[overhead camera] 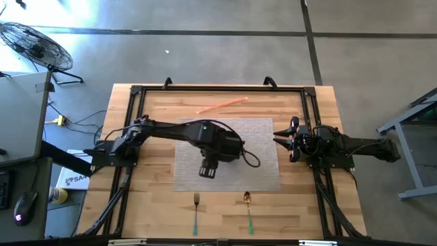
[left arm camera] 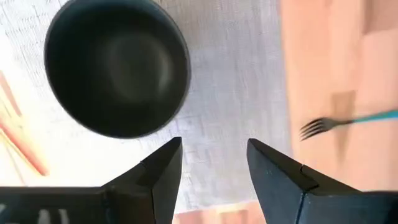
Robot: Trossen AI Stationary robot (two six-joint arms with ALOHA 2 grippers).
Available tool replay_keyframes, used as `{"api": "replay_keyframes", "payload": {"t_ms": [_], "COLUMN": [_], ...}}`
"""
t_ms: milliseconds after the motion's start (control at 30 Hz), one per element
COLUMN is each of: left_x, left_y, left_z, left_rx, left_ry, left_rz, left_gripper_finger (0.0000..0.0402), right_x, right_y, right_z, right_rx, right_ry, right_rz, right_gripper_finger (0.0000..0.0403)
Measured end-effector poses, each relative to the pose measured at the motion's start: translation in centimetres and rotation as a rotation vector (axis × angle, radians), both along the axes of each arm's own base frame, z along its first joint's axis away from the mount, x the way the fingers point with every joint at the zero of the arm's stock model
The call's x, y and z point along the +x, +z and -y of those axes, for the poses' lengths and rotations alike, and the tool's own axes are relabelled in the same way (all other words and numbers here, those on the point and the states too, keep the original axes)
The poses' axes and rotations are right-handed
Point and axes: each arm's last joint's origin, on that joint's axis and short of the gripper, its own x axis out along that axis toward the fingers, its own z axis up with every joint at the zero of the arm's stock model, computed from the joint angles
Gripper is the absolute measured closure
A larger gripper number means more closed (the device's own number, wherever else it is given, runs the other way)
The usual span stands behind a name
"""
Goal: Pick & Place Utensil
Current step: Put the blue fork into the black bowl
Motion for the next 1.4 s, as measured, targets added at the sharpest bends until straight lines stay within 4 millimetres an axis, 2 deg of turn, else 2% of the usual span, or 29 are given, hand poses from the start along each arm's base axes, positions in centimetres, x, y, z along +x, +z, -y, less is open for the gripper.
{"api": "replay_keyframes", "payload": {"t_ms": [200,600,833,1033,1167,1400], "left_x": [-1.8,-5.7,-8.2,-9.8,-10.4,-9.6], "left_y": [1.9,2.2,2.2,2.3,0.8,-4.3], "left_z": [3.0,12.2,16.2,18.2,19.3,20.1], "left_rx": [-0.156,-0.122,-0.074,-0.083,-0.101,-0.134], "left_ry": [0.024,0.122,0.29,0.574,0.783,1.033], "left_rz": [0.023,0.042,0.121,0.228,0.223,0.132], "left_gripper_finger": [0.0223,0.0223,0.0223,0.0223,0.0223,0.0223], "right_x": [0.0,0.0,0.0,0.0,0.0,0.0], "right_y": [0.0,0.0,0.0,0.0,0.0,0.0], "right_z": [0.0,0.0,0.0,0.0,0.0,0.0], "right_rx": [0.0,0.0,0.0,0.0,0.0,0.0], "right_ry": [0.0,0.0,0.0,0.0,0.0,0.0], "right_rz": [0.0,0.0,0.0,0.0,0.0,0.0], "right_gripper_finger": [0.0288,0.0288,0.0288,0.0288,0.0288,0.0288]}}
